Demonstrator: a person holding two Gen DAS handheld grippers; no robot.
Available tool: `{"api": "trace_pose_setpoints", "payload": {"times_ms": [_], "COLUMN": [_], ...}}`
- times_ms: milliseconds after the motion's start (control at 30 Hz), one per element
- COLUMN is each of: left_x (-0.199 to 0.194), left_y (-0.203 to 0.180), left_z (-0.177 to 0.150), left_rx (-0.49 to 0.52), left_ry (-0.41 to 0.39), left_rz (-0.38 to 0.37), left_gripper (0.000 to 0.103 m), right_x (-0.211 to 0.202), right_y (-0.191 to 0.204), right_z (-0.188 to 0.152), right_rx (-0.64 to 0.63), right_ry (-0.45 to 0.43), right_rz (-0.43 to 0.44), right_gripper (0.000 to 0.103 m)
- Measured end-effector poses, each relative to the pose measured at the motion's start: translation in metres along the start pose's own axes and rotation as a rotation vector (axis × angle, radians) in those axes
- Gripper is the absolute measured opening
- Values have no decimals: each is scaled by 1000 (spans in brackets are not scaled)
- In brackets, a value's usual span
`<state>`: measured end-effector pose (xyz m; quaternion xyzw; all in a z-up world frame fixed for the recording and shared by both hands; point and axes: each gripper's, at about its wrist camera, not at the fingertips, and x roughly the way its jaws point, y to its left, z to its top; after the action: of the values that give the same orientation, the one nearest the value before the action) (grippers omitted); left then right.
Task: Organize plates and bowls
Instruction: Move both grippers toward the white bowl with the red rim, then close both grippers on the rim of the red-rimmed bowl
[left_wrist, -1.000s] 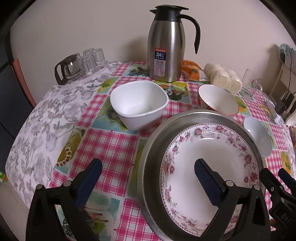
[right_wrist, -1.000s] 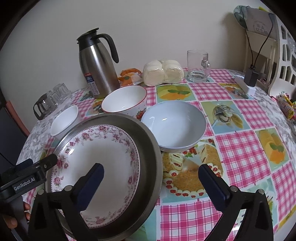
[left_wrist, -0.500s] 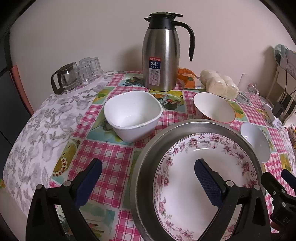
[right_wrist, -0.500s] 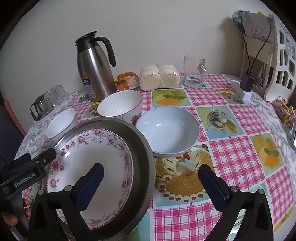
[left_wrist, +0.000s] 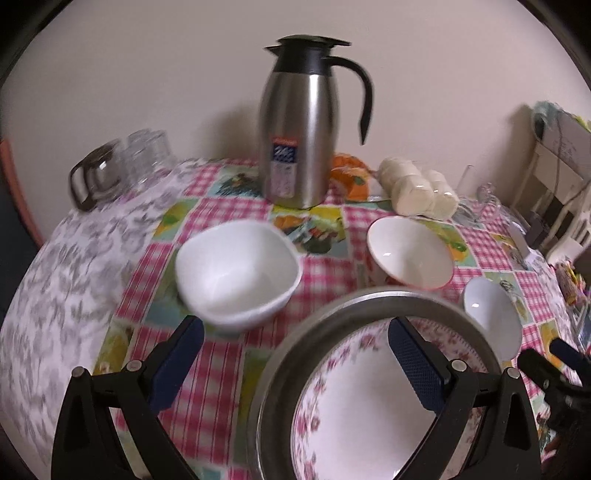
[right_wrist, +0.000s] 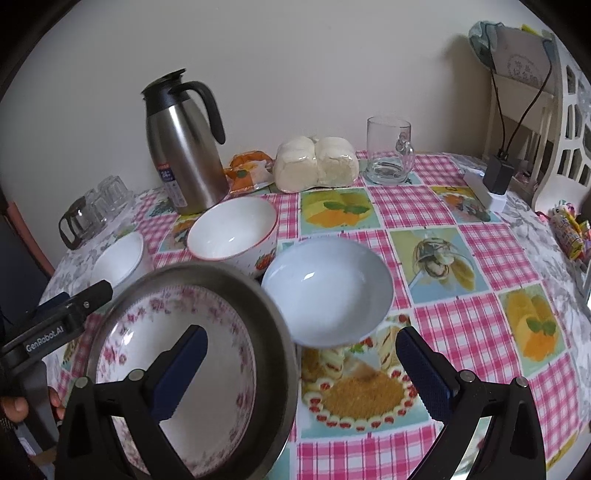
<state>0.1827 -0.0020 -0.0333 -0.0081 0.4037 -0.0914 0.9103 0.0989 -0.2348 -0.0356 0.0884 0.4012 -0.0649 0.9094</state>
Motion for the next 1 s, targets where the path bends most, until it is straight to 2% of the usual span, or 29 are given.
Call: {"api": "trace_pose_setpoints", "payload": {"times_ms": [167, 333, 567, 733, 1000], "left_x": [2, 9, 29, 59, 103], "left_y": [-3, -11, -18, -30, -31], "left_z": [37, 72, 113, 127, 117], "left_rx": [61, 149, 122, 143, 72], "left_ry": [-16, -5, 18, 130, 259], "left_rz": [-39, -40, -85, -62, -61], "left_gripper": [100, 100, 100, 100, 100], "right_x": [6, 10, 35, 61, 109], "right_y": [-10, -12, -9, -7, -2], "right_z": [34, 70, 115, 137, 134], "right_rx": [3, -42, -65, -68, -72], "right_ry": [3, -1, 66, 124, 236], "right_rz": [4, 19, 65, 63, 20], "right_gripper": [103, 103, 103, 103, 103]}}
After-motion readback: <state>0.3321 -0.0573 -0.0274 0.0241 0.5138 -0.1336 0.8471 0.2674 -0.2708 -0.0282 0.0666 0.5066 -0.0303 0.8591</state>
